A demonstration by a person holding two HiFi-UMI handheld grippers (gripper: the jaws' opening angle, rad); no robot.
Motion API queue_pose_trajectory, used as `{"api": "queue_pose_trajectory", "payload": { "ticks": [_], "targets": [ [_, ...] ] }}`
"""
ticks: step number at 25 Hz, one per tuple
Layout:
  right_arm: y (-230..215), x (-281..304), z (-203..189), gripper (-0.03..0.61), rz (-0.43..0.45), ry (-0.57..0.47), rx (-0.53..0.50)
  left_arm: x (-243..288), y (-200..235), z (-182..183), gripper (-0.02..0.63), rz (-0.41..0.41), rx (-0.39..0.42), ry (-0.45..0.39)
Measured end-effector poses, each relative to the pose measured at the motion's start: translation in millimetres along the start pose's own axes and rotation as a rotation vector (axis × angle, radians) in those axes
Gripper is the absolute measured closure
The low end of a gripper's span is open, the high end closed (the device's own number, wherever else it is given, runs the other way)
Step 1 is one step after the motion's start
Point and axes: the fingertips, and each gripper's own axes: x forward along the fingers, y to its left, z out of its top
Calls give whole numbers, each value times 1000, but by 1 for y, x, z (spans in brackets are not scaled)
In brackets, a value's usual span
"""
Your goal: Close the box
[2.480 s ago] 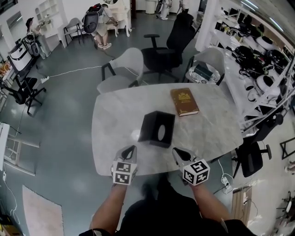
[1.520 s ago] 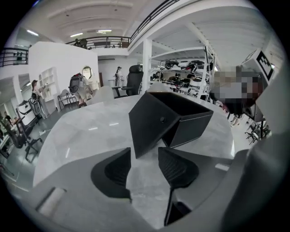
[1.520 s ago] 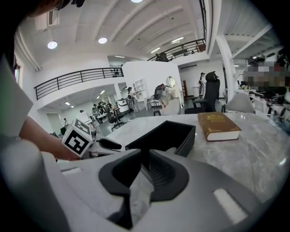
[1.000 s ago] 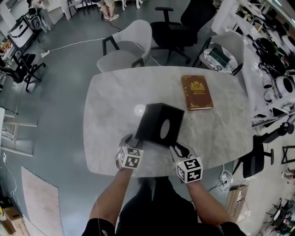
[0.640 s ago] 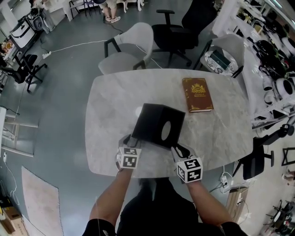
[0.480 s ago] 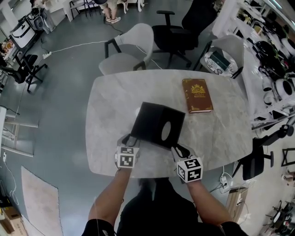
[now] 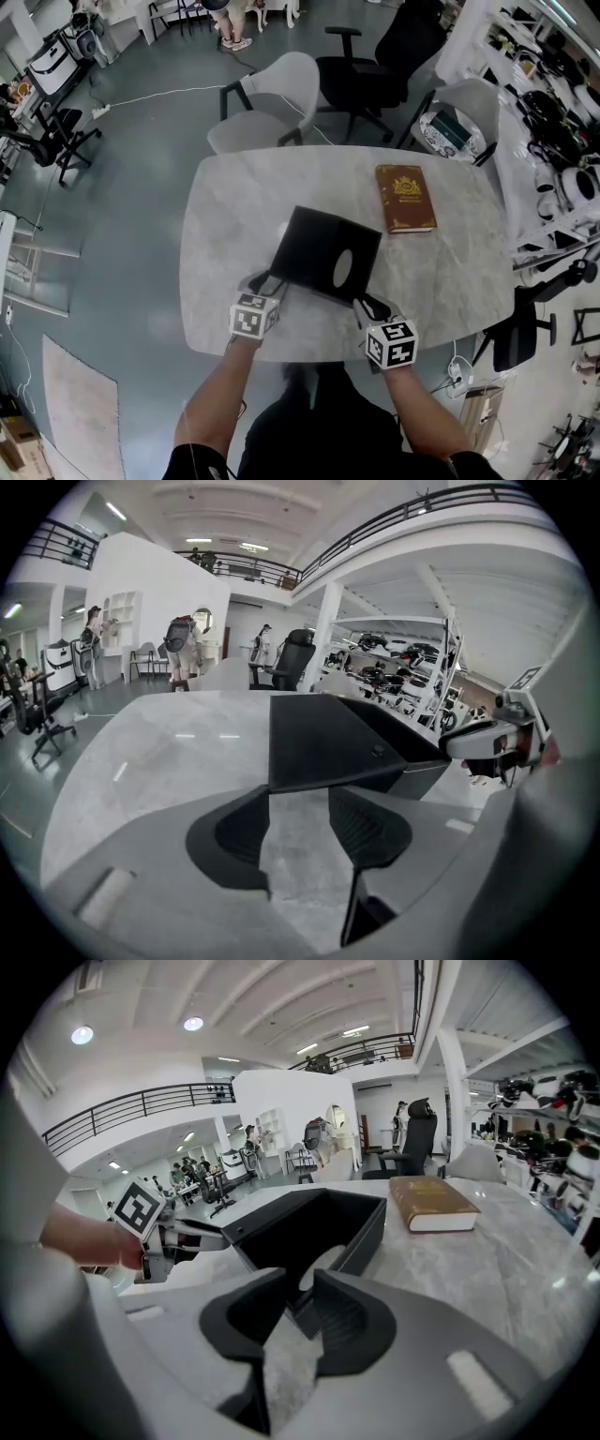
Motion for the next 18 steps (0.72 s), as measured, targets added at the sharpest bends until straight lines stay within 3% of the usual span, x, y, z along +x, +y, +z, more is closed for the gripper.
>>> {"api": "queue_pose_trajectory", "payload": {
  "ticks": [6,13,18],
  "targets": [
    [1,0,1,483,4,-7,6,-11,-4,9,405,-124,35,-15],
    [1,-1,2,485,4,0,23,-19,-6,18,405,-189,99,-12],
    [1,0,2,485,0,2,30,-28,-11,35,397,-261,38,-69]
  ]
}}
